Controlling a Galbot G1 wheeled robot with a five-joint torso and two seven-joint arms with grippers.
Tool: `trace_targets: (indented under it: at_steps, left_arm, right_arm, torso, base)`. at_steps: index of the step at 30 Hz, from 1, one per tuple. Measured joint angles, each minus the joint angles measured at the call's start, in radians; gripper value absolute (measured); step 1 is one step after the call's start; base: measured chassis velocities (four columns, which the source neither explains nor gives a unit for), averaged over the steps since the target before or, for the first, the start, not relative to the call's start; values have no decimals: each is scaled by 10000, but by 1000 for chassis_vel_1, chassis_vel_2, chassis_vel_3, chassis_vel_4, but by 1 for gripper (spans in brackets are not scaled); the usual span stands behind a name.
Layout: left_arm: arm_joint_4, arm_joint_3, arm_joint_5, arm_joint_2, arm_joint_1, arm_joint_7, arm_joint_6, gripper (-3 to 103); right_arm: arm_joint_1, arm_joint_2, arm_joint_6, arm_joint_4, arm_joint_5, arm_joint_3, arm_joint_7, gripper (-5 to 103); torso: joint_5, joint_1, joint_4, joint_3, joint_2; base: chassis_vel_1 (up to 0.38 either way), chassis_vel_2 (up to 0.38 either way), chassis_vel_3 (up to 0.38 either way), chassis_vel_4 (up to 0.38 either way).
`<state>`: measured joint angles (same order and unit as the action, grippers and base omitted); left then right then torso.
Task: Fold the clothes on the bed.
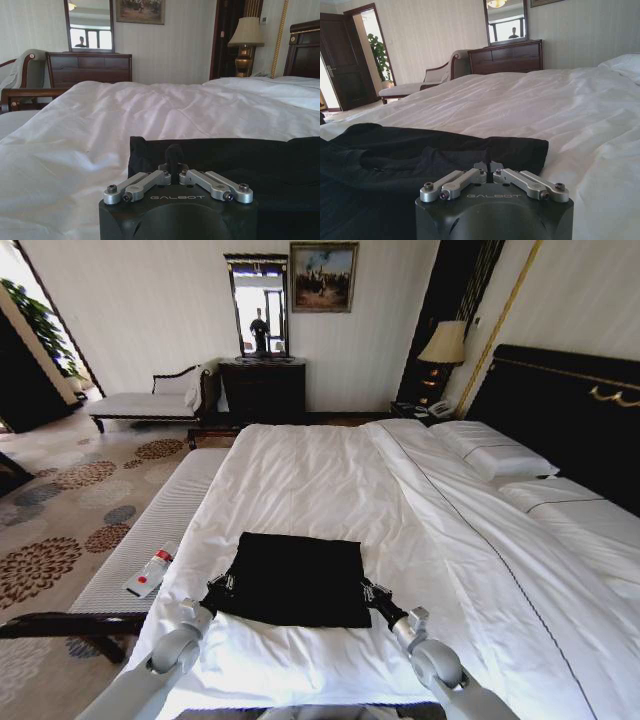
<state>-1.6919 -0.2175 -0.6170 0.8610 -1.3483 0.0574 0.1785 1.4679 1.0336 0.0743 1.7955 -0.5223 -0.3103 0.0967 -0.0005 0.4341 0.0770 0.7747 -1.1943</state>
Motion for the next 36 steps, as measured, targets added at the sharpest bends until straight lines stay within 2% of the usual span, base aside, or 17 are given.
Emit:
trace_targets:
  at_steps: [11,18,22,23,24,25,26,27,28,30,31,34,35,36]
  left_arm:
    - [329,148,243,-193,-102,-23,26,2]
    - [349,211,543,-91,-294,-13,38,2]
    - [204,162,525,-231,-354,262,-47,2]
    - [119,133,518,-275,-407,362,-115,2]
    - [2,90,534,-338,-501,418,-183,1]
    - [-102,45,570,-405,-606,431,-214,7]
    - [-102,45,570,-405,-606,431,-214,7]
    - [-207,-8,618,-485,-732,432,-230,12]
    - [-297,-72,660,-558,-858,427,-232,12]
    - [-536,-351,735,-725,-1201,378,-213,23]
    - [-536,-351,735,-725,-1201,378,-213,23]
    - [-880,-949,730,-835,-1717,256,-140,40]
    - [-924,-1114,708,-838,-1830,227,-109,40]
    - [-924,-1114,708,-838,-1830,227,-109,40]
  right_arm:
    - [452,30,366,-128,303,-126,23,1]
    - [447,344,391,-363,468,216,-56,1]
    - [469,387,391,-392,504,280,-150,1]
    - [503,375,392,-389,504,276,-173,-2]
    - [566,357,397,-361,505,252,-199,2]
    - [630,333,403,-309,505,221,-210,7]
    - [630,333,403,-309,505,221,-210,7]
    - [701,307,416,-243,508,184,-214,7]
    - [809,274,436,-153,526,134,-219,13]
    - [1142,262,514,65,659,-18,-280,24]
    - [1142,262,514,65,659,-18,-280,24]
    - [1845,433,791,319,935,-245,-298,35]
    - [2036,510,843,388,1002,-319,-299,40]
    - [2036,510,843,388,1002,-319,-299,40]
  torso:
    - [-3,0,1,0,-1]
    - [-3,1,1,0,0]
    - [-3,1,2,0,0]
    - [-3,1,1,0,0]
    - [-3,1,1,0,0]
    - [-2,1,1,0,-1]
    - [-2,1,1,0,-1]
    - [-2,1,1,0,0]
    - [-2,1,0,0,0]
    - [-3,0,-1,0,-1]
    - [-3,0,-1,0,-1]
    - [-1,1,1,0,-1]
    - [-1,0,1,0,-1]
    - [-1,0,1,0,-1]
  base:
    - [0,0,0,0]
    - [0,0,0,0]
    - [0,0,0,0]
    - [0,0,0,0]
    - [0,0,0,0]
    - [0,0,0,0]
    - [0,0,0,0]
    - [0,0,0,0]
    - [0,0,0,0]
    - [0,0,0,0]
    - [0,0,0,0]
    - [0,0,0,0]
    - [0,0,0,0]
    - [0,0,0,0]
